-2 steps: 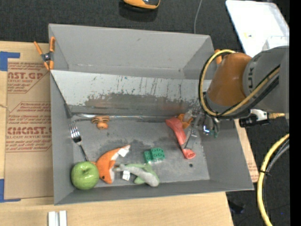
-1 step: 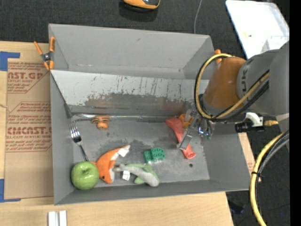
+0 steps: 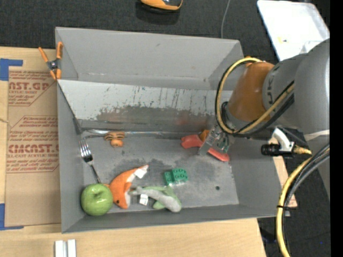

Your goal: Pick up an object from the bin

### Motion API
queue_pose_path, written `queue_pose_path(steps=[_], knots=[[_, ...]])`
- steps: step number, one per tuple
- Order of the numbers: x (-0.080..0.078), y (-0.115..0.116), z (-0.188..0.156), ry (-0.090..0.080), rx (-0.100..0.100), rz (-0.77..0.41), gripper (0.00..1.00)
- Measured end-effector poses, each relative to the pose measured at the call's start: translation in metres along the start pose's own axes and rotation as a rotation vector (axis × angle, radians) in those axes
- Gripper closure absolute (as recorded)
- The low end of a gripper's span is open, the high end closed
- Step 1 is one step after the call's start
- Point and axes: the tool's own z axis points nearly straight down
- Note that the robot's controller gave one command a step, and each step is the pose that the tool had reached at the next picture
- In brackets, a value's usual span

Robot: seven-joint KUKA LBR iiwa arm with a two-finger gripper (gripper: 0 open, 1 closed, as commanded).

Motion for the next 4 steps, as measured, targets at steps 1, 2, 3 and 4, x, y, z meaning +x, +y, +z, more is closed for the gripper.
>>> queue_pose_path(steps=[1,2,3,4], knots=[[0.000,0.000,0.000,0.000,0.000,0.000,1.00],[0.003,0.000,-0.027,0.015,0.005,-0.002,1.00],[0.000,0.002,-0.069,0.016,0.005,-0.004,1.00],[-0.001,0.002,-0.092,0.016,0.005,-0.005,1.00]])
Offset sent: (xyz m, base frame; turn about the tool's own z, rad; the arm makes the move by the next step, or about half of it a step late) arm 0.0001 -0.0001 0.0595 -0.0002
